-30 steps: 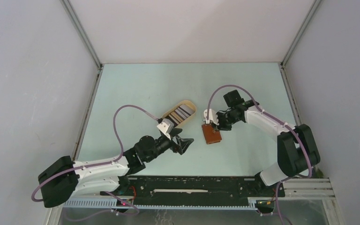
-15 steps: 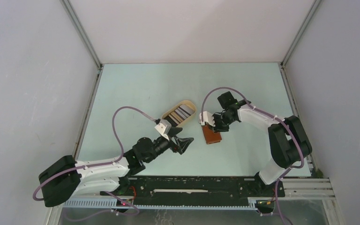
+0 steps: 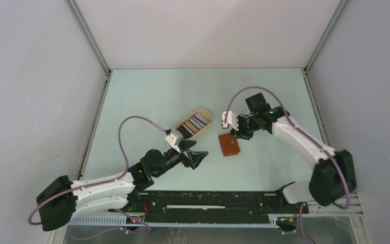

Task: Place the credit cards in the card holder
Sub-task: Reset both arms

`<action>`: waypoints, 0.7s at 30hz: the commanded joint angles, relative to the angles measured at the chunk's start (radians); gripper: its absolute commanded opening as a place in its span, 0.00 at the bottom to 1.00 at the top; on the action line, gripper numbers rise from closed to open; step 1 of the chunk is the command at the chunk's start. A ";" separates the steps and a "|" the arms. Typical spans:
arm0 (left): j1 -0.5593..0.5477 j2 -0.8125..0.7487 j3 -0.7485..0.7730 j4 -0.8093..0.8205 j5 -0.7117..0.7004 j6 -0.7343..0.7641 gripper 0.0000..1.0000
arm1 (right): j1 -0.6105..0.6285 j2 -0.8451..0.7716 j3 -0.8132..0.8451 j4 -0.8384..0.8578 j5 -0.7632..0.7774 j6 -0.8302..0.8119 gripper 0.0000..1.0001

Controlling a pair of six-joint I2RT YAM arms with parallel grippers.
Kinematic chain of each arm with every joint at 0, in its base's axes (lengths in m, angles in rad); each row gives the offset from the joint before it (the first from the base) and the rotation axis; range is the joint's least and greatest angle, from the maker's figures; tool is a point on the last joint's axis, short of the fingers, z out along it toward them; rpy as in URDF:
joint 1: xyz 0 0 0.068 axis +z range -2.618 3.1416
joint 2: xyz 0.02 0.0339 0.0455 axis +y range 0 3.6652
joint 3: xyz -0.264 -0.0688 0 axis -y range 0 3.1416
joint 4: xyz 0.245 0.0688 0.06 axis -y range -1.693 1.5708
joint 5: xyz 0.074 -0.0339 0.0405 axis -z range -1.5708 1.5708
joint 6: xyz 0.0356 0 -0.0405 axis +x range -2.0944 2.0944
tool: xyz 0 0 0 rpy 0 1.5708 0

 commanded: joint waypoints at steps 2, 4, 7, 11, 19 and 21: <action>0.014 -0.184 0.139 -0.272 -0.023 -0.059 0.83 | -0.029 -0.269 0.086 -0.096 -0.030 0.268 0.56; 0.037 -0.251 0.200 -0.401 -0.035 -0.069 0.85 | -0.087 -0.369 0.095 -0.095 -0.062 0.386 0.76; 0.114 -0.328 0.312 -0.569 -0.018 -0.107 0.91 | -0.257 -0.494 0.144 -0.114 -0.178 0.506 0.99; 0.294 -0.377 0.416 -0.713 0.085 -0.148 0.94 | -0.432 -0.595 0.225 -0.123 -0.236 0.703 1.00; 0.435 -0.337 0.611 -0.961 0.161 -0.104 0.99 | -0.464 -0.713 0.228 -0.017 -0.062 1.039 1.00; 0.435 -0.339 0.639 -1.003 0.142 -0.079 1.00 | -0.465 -0.722 0.231 -0.018 -0.054 1.062 1.00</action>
